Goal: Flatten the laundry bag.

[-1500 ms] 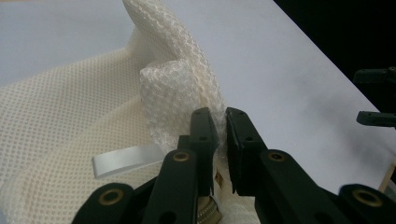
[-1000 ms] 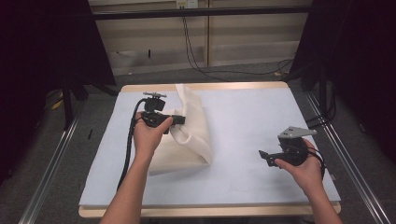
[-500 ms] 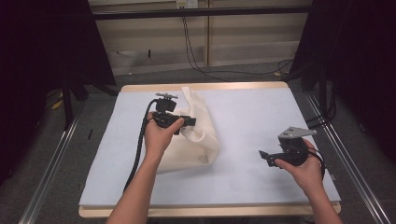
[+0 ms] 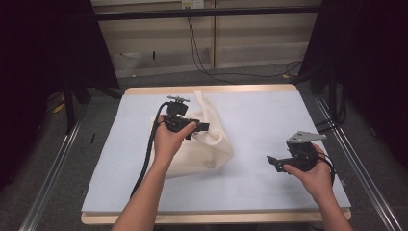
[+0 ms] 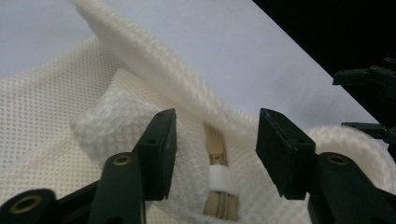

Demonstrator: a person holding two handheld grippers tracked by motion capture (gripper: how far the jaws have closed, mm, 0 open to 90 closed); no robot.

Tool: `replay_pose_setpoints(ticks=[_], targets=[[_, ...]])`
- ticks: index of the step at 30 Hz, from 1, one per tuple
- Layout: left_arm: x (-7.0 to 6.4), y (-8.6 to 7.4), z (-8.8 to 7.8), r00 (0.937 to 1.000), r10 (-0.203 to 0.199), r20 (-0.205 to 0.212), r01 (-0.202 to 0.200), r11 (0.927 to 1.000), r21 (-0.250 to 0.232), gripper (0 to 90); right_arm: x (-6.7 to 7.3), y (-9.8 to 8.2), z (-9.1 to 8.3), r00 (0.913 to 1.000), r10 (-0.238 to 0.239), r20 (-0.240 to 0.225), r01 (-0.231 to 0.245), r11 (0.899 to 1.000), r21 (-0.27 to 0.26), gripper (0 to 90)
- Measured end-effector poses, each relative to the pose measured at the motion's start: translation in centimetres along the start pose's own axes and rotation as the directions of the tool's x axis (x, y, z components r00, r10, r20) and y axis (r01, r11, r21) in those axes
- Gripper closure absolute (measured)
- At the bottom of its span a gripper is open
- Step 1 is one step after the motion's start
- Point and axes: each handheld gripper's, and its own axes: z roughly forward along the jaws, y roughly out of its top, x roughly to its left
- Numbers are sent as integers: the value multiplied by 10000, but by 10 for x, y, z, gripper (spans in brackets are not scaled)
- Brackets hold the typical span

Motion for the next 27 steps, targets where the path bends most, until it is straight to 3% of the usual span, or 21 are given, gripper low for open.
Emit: replay_pose_setpoints(ticks=[8,27], targets=[[1,-1,-2,10000,77,-11,-77,9998,158,337,1,0,0,9999,84,-58,-84,10000,-4,93],[19,-6,-24,9981,44,-620,-47,10000,-35,258,2,-1,2,9999,128,3,-128,9999,60,81]])
